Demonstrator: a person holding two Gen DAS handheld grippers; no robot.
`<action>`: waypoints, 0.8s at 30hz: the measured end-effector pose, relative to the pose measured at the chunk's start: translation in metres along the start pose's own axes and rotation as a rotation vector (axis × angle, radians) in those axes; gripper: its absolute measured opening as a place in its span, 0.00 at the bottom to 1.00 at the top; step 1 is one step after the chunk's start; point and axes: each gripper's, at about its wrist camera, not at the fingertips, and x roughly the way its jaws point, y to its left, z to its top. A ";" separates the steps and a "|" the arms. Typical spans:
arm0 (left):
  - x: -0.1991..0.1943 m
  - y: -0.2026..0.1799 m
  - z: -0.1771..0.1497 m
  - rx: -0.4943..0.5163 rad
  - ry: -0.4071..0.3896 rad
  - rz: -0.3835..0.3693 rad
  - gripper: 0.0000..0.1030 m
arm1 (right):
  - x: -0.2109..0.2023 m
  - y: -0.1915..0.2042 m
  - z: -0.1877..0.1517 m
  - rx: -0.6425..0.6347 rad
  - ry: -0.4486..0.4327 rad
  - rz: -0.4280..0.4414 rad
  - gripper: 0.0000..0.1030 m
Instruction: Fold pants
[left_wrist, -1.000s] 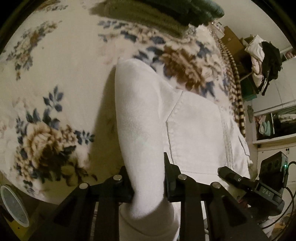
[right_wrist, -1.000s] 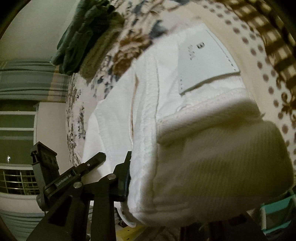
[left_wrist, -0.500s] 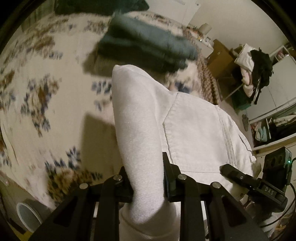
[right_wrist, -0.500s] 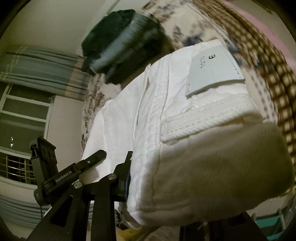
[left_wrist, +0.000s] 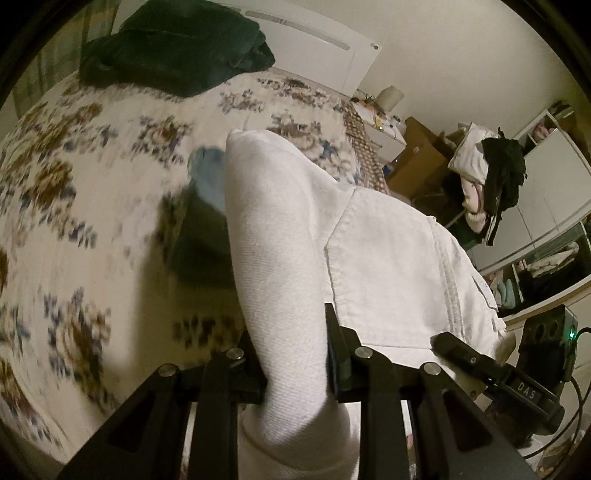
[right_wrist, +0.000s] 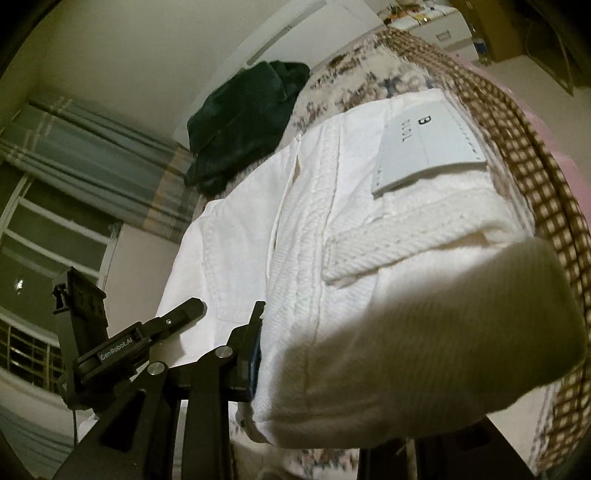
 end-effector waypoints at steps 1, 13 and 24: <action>0.003 0.002 0.010 0.005 -0.002 0.002 0.20 | 0.009 0.005 0.016 -0.001 -0.010 -0.002 0.30; 0.072 0.039 0.105 -0.005 -0.005 0.043 0.20 | 0.127 0.004 0.125 0.001 0.001 0.036 0.30; 0.137 0.069 0.115 -0.038 0.108 0.085 0.21 | 0.199 -0.038 0.150 0.063 0.047 0.006 0.30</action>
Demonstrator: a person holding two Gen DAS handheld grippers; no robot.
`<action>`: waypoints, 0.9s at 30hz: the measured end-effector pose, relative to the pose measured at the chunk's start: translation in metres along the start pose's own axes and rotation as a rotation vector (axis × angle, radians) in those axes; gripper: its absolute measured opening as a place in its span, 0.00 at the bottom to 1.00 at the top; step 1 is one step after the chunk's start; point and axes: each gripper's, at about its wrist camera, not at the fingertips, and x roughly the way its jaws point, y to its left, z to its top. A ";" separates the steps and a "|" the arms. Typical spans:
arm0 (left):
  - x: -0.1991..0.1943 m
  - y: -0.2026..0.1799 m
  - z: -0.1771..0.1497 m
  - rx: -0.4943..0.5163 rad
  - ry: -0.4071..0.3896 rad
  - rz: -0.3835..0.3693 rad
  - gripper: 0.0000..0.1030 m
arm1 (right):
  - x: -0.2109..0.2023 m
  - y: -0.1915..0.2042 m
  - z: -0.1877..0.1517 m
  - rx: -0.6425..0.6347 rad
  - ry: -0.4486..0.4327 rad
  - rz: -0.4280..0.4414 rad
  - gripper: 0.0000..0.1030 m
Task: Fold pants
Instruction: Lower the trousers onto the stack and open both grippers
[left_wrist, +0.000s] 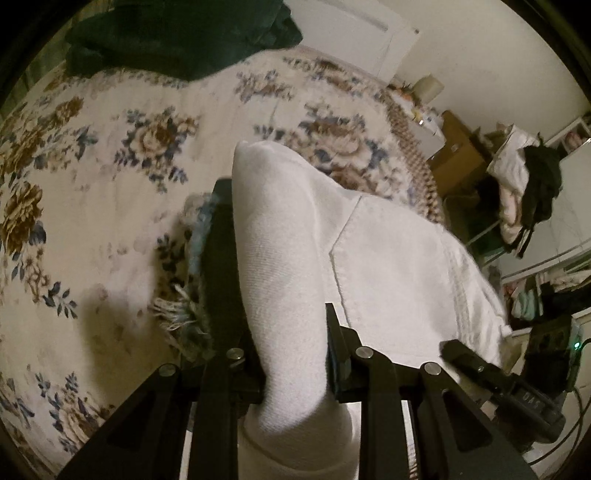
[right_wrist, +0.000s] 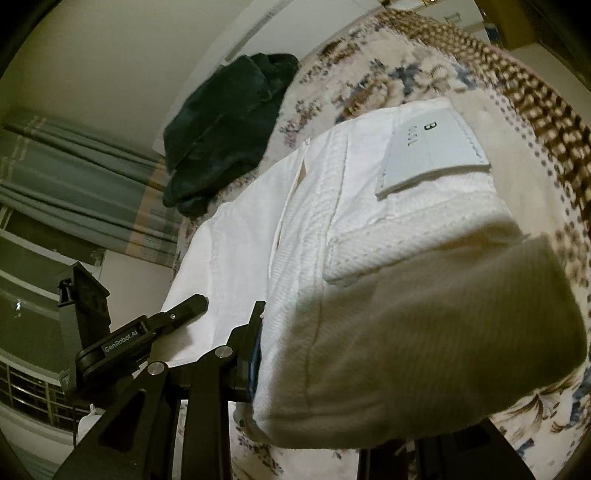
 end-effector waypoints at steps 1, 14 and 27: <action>0.002 0.000 -0.001 0.004 0.008 0.016 0.24 | 0.006 -0.003 0.000 0.002 0.012 -0.009 0.30; -0.015 -0.017 -0.027 0.039 0.001 0.208 0.76 | 0.004 -0.004 -0.009 -0.054 0.077 -0.205 0.62; -0.069 -0.063 -0.057 0.119 -0.085 0.281 0.96 | -0.077 0.051 -0.040 -0.295 -0.117 -0.548 0.97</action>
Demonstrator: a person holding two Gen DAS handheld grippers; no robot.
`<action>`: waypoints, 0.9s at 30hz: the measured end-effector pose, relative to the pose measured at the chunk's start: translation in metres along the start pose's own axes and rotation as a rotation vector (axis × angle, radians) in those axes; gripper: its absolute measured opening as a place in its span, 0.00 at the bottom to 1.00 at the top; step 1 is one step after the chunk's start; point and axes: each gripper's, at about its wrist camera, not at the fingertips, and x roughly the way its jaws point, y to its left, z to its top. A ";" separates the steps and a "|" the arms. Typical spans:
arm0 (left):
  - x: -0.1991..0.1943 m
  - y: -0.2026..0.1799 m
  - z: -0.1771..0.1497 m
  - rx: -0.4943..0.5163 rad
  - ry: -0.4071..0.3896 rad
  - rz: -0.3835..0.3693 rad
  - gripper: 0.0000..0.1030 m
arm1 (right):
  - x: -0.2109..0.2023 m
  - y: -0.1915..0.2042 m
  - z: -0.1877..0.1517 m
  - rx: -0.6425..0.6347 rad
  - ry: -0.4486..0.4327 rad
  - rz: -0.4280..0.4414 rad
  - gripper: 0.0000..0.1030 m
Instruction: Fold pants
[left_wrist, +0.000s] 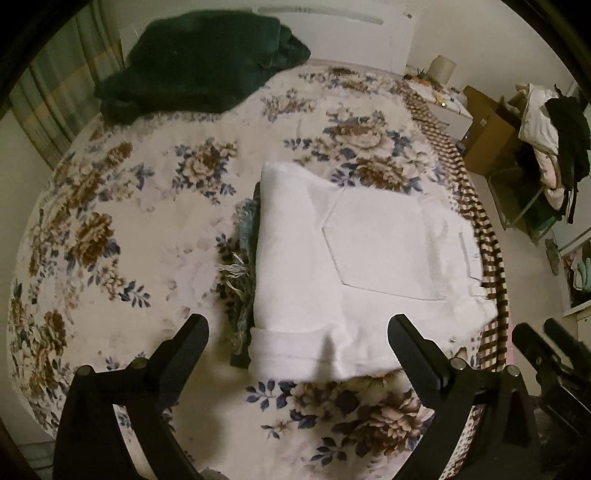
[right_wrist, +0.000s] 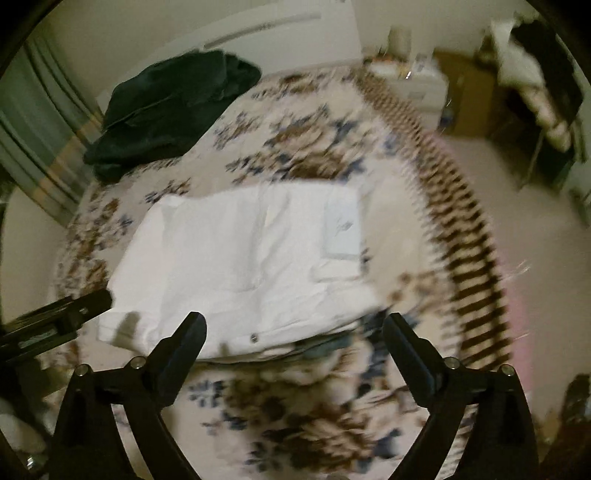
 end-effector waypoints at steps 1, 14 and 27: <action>-0.009 -0.003 -0.002 0.000 -0.011 0.003 0.96 | -0.010 0.000 -0.001 -0.011 -0.027 -0.035 0.98; -0.179 -0.025 -0.061 -0.059 -0.220 0.046 0.96 | -0.179 0.018 -0.032 -0.100 -0.193 -0.057 0.98; -0.342 -0.020 -0.153 -0.012 -0.373 0.068 0.96 | -0.417 0.049 -0.131 -0.150 -0.410 -0.115 1.00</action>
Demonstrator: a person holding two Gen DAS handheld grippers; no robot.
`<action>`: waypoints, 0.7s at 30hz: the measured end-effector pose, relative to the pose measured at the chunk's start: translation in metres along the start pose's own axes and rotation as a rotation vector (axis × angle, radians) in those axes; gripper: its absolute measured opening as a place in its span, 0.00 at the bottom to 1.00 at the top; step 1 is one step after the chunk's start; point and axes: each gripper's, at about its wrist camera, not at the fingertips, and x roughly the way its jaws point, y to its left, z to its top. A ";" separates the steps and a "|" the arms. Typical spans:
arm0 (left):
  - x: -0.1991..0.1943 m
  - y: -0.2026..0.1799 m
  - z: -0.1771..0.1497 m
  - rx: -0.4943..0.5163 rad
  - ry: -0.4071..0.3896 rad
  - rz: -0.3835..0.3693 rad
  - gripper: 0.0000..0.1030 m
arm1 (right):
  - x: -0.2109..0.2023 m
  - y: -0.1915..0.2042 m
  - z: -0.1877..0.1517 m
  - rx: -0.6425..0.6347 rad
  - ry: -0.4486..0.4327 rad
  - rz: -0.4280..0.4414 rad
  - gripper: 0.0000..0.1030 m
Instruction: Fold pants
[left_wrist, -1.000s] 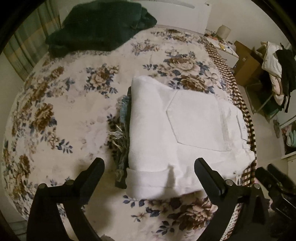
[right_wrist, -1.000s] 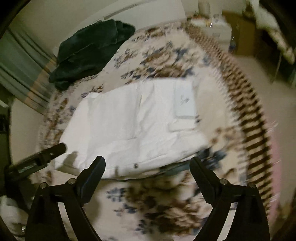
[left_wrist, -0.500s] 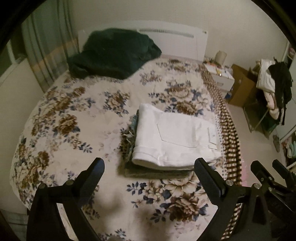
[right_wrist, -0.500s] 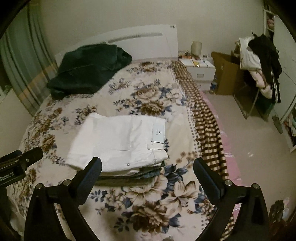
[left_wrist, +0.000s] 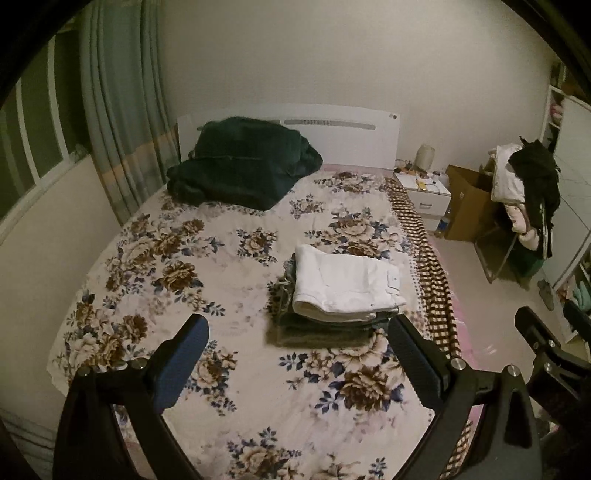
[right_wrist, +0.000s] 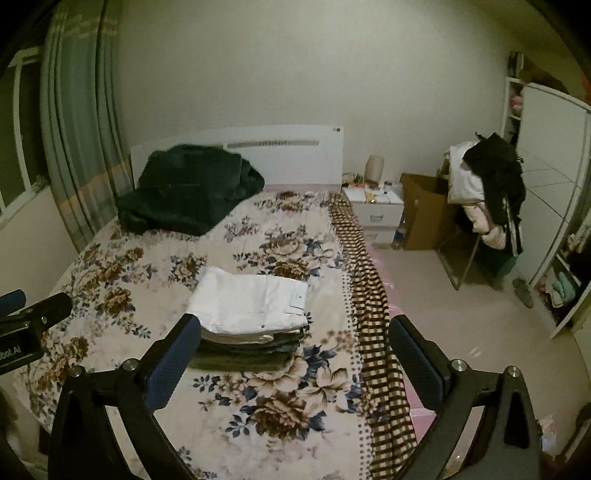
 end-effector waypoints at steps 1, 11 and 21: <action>-0.010 0.001 -0.003 0.002 -0.007 -0.003 0.96 | -0.017 0.001 -0.002 0.006 -0.011 -0.001 1.00; -0.076 -0.003 -0.029 0.005 -0.046 -0.053 1.00 | -0.146 0.006 -0.019 0.037 -0.085 -0.009 1.00; -0.101 -0.017 -0.041 -0.001 -0.079 -0.029 1.00 | -0.175 -0.005 -0.014 0.013 -0.083 0.015 1.00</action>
